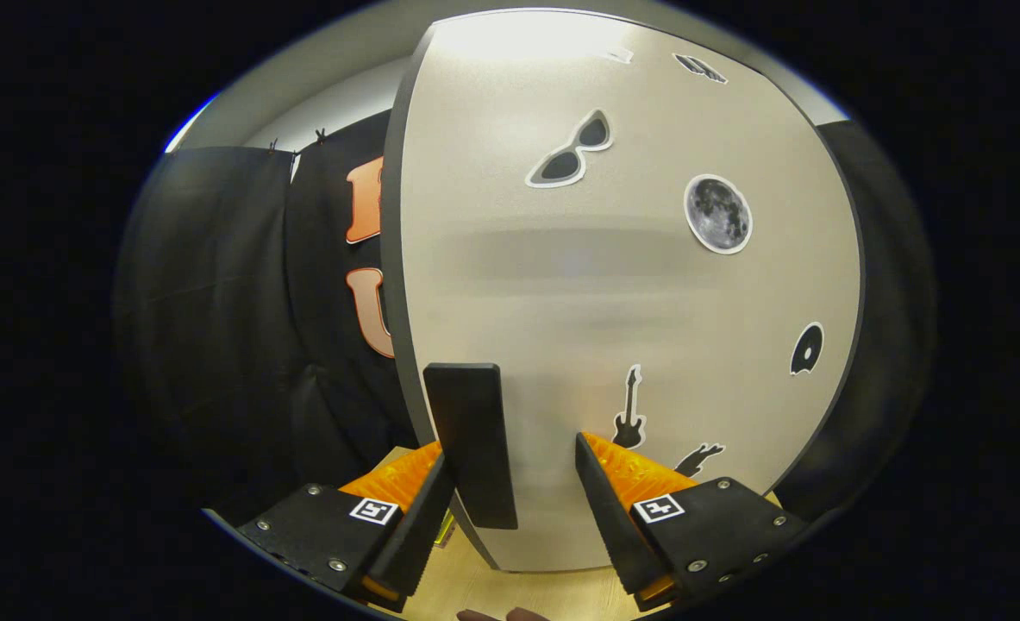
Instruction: Open the shoe cabinet door, grab the shoes and put them into the shoe cabinet, then close the shoe cabinet door.
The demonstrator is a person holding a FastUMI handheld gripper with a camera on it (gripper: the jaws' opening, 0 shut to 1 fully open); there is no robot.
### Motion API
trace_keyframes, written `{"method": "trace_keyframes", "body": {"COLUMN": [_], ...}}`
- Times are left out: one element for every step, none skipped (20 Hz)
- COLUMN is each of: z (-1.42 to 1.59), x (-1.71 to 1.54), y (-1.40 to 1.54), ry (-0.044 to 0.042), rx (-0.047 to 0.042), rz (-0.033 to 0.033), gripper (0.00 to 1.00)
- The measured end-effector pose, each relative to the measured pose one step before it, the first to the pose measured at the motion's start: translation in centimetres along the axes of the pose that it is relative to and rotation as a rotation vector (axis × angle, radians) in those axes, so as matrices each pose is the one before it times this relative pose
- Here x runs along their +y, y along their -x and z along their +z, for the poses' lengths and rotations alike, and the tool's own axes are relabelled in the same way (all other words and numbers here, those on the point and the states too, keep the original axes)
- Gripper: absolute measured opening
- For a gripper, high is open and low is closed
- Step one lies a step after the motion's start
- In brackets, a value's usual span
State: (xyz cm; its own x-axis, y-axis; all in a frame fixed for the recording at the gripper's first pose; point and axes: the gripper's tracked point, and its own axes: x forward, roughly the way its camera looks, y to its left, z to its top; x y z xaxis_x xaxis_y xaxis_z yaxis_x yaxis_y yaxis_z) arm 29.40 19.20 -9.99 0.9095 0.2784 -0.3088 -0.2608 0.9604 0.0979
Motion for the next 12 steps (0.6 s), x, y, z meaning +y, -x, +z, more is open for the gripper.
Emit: {"method": "trace_keyframes", "body": {"z": [-0.025, 0.174, -0.145, 0.080, -0.063, -0.001, -0.124, -0.241, -0.072, 0.004, -0.012, -0.094], "x": [-0.056, 0.015, -0.005, 0.021, 0.003, 0.014, 0.079, 0.193, 0.511, 0.518, 0.245, 0.113], "y": [0.000, 0.111, -0.186, -0.079, 0.031, 0.033, 0.006, 0.154, 0.219, 0.496, 0.662, 0.782], "ry": [-0.00527, -0.00443, -0.00085, 0.00013, 0.00015, -0.00238, -0.00703, -0.01814, -0.02850, -0.02893, -0.01884, -0.00673], "rx": [0.00462, -0.00484, 0.00573, -0.00483, 0.00355, 0.00365, 0.01128, 0.01629, 0.00153, -0.00230, -0.00092, -0.00021], "rz": [-0.00115, -0.00362, -0.00139, 0.00033, 0.00061, 0.00001, 0.00231, 0.00805, 0.01877, 0.01773, 0.00490, 0.00032], "gripper": [0.84, 0.84, 0.85, 0.85, 0.85, 0.85, 0.85, 0.85, 0.85, 0.84, 0.84, 0.84]}}
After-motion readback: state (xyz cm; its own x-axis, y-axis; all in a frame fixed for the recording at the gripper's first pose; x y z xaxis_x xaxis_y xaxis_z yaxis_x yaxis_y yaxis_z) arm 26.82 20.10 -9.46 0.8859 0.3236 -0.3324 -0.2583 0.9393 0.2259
